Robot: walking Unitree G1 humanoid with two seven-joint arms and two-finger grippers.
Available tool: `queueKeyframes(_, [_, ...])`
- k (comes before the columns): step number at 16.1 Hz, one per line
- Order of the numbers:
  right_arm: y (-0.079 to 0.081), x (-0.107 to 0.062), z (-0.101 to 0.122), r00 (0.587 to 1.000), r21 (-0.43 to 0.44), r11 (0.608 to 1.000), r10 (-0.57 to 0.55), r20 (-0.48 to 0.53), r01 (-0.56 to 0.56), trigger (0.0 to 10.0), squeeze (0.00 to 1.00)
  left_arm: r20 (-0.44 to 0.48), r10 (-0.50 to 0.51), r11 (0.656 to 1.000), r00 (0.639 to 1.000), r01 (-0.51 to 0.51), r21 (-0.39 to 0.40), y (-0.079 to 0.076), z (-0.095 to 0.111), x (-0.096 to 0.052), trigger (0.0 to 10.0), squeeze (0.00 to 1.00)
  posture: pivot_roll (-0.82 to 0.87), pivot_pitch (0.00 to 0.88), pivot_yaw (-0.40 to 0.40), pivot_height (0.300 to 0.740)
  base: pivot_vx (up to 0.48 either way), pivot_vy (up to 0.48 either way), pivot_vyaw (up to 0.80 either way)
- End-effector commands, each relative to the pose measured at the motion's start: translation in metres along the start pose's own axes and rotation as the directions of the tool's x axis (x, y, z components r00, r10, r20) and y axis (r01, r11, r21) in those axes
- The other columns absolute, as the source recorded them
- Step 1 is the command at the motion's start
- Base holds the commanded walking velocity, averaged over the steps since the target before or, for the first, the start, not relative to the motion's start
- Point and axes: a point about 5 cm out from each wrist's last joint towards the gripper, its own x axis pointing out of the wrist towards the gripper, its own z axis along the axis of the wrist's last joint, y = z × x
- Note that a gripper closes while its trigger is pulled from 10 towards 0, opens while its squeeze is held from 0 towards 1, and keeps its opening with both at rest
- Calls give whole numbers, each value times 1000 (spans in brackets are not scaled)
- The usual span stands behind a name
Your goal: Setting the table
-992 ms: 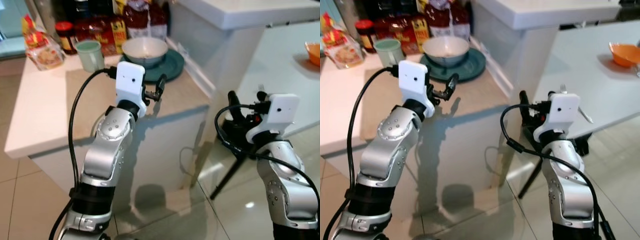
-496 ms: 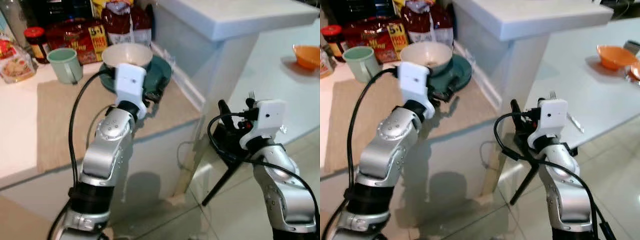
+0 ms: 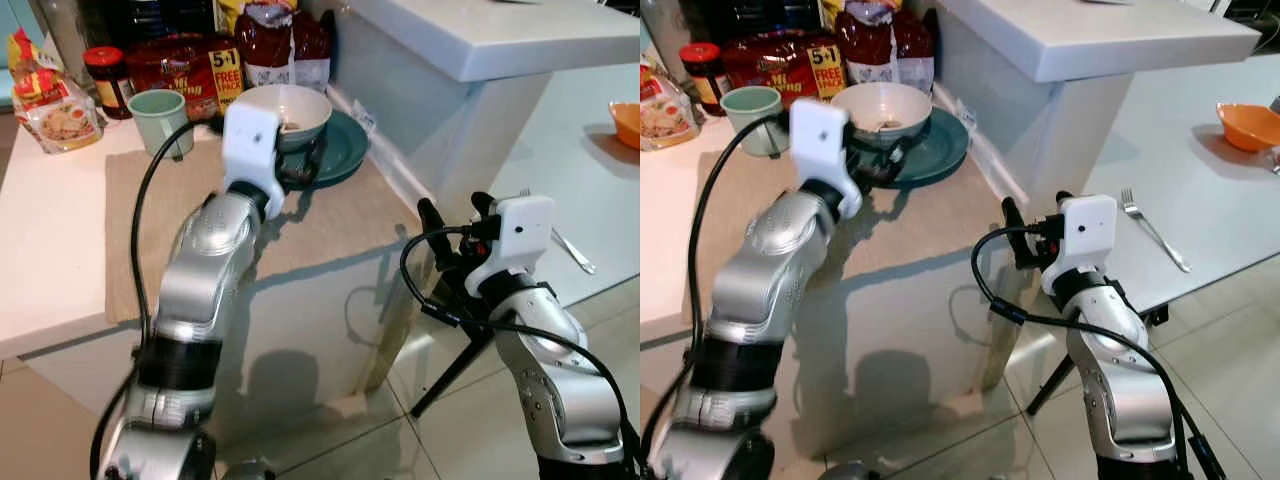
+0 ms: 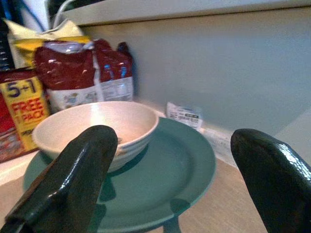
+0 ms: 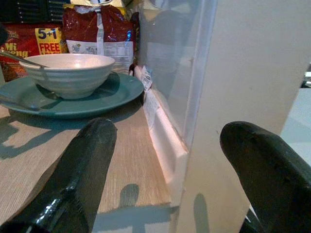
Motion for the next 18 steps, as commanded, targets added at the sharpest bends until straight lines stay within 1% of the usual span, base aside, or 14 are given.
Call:
queueKeyframes(1, [-2, -2, 3, 1000, 0, 1000, 7, 4, -7, 10000, 0, -27, -34, 999, 999, 34, -5, 3, 0, 9, 10000, 1000, 30, 50, -38, 740, 0, 0, 0])
queueKeyframes(2, [-1, -2, 3, 1000, 0, 1000, 18, 5, -18, 10000, 0, -40, -36, 999, 999, 36, -8, 8, 1, 15, 10000, 1000, 28, 48, -36, 740, 0, 0, 0])
queueKeyframes(3, [0, -2, 4, 999, 2, 999, 35, 5, -35, 10000, 0, -53, -19, 1000, 998, 19, 6, 16, 3, 23, 10000, 1000, 27, 48, -34, 740, 0, 0, 0])
queueKeyframes(4, [1, -2, 4, 999, 6, 999, 53, 6, -53, 10000, 0, -63, -11, 1000, 998, 13, 27, 21, 3, 27, 10000, 1000, 21, 45, -27, 740, 0, 0, 0])
queueKeyframes(5, [6, -4, 5, 994, 18, 994, 105, 5, -106, 10000, 0, -68, 13, 998, 998, -9, 65, 32, 7, 37, 10000, 965, 18, 44, -24, 740, 0, 0, 0])
queueKeyframes(6, [8, -5, 5, 992, 24, 991, 128, 4, -128, 10000, 0, -63, 26, 998, 998, -22, 64, 35, 9, 39, 10000, 412, 18, 44, -24, 740, 0, 0, 0])
queueKeyframes(7, [15, -7, 4, 982, 37, 981, 189, -3, -189, 10000, 0, -64, 18, 998, 998, -14, 58, 40, 12, 47, 10000, 0, 9, 40, -17, 740, 0, 0, 0])
queueKeyframes(10, [21, -9, 2, 971, 45, 970, 239, -19, -238, 10000, 0, -75, 3, 999, 997, 1, 46, 42, 12, 53, 10000, 0, 7, 40, -16, 740, 0, 0, 0])
queueKeyframes(12, [24, -11, 1, 961, 62, 961, 273, -32, -271, 10000, 0, -85, -40, 999, 996, 38, -24, 44, 10, 59, 10000, 0, 4, 43, -14, 740, 0, 0, 0])
queueKeyframes(13, [25, -12, 0, 959, 69, 958, 283, -36, -280, 10000, 0, -92, -38, 999, 995, 35, -30, 47, 9, 60, 10000, 0, 4, 44, -13, 740, 0, 0, 0])
queueKeyframes(15, [26, -14, 0, 954, 81, 953, 297, -41, -293, 10000, 0, -118, -44, 999, 992, 41, -30, 52, 6, 60, 10000, 0, 5, 47, -14, 740, 0, 0, 0])
queueKeyframes(16, [26, -14, 0, 951, 82, 950, 305, -44, -300, 10000, 0, -131, -42, 999, 991, 41, -12, 54, 3, 61, 10000, 0, 6, 47, -13, 740, 0, 0, 0])
queueKeyframes(18, [27, -15, 0, 949, 87, 948, 312, -46, -307, 10000, 0, -156, -44, 999, 987, 43, -5, 58, -2, 60, 10000, 0, 3, 48, -12, 740, 0, 0, 0])
